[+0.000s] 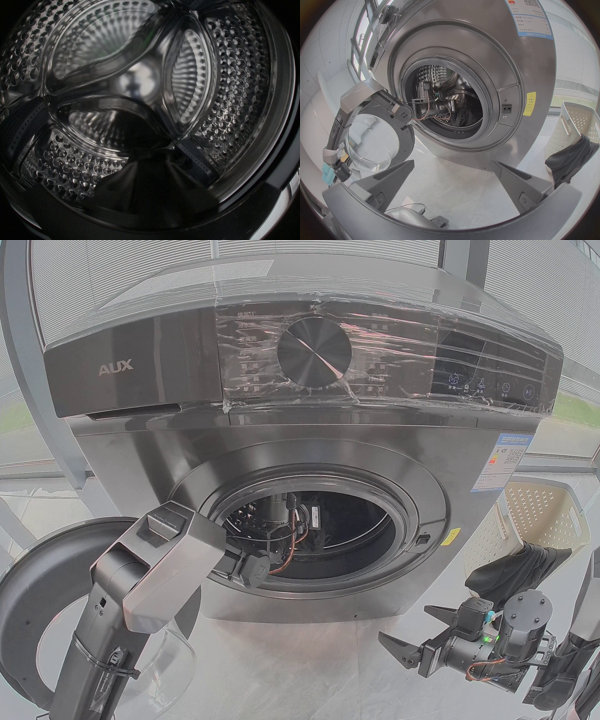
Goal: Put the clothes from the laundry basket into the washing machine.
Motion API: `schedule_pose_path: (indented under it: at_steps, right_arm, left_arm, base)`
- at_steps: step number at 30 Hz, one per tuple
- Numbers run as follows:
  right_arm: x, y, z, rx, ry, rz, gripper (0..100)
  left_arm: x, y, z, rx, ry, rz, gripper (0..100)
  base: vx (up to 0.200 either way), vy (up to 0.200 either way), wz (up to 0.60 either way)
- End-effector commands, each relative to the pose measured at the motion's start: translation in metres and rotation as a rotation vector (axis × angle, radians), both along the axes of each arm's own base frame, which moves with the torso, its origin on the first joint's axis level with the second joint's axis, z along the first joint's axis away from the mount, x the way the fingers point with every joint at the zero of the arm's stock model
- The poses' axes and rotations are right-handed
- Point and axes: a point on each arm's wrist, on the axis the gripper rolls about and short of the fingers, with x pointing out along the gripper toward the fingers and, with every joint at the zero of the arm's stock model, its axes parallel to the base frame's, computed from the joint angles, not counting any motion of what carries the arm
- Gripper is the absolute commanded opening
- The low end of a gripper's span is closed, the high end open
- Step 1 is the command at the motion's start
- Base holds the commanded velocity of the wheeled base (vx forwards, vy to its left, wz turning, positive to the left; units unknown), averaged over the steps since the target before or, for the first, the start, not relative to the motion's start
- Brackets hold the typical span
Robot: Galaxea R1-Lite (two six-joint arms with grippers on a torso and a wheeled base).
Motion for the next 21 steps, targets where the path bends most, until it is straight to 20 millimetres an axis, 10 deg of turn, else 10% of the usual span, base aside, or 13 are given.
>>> schedule_pose_path:
  at_steps: [1, 20, 21]
  right_arm:
    - [0.0, 0.0, 0.0, 0.0, 0.001, 0.0, 100]
    - [-0.001, -0.001, -0.001, -0.004, 0.006, 0.003, 100]
    - [-0.001, -0.001, -0.001, -0.005, 0.005, 0.004, 100]
  left_arm:
    - [0.006, -0.001, -0.001, -0.02, -0.012, 0.01, 100]
    - [-0.029, -0.001, -0.036, 0.106, 0.174, -0.038, 100]
    - [-0.028, -0.001, -0.045, 0.114, 0.18, -0.029, 0]
  base:
    - [0.0, 0.0, 0.0]
    - [0.0, 0.0, 0.0]
    - [0.0, 0.0, 0.0]
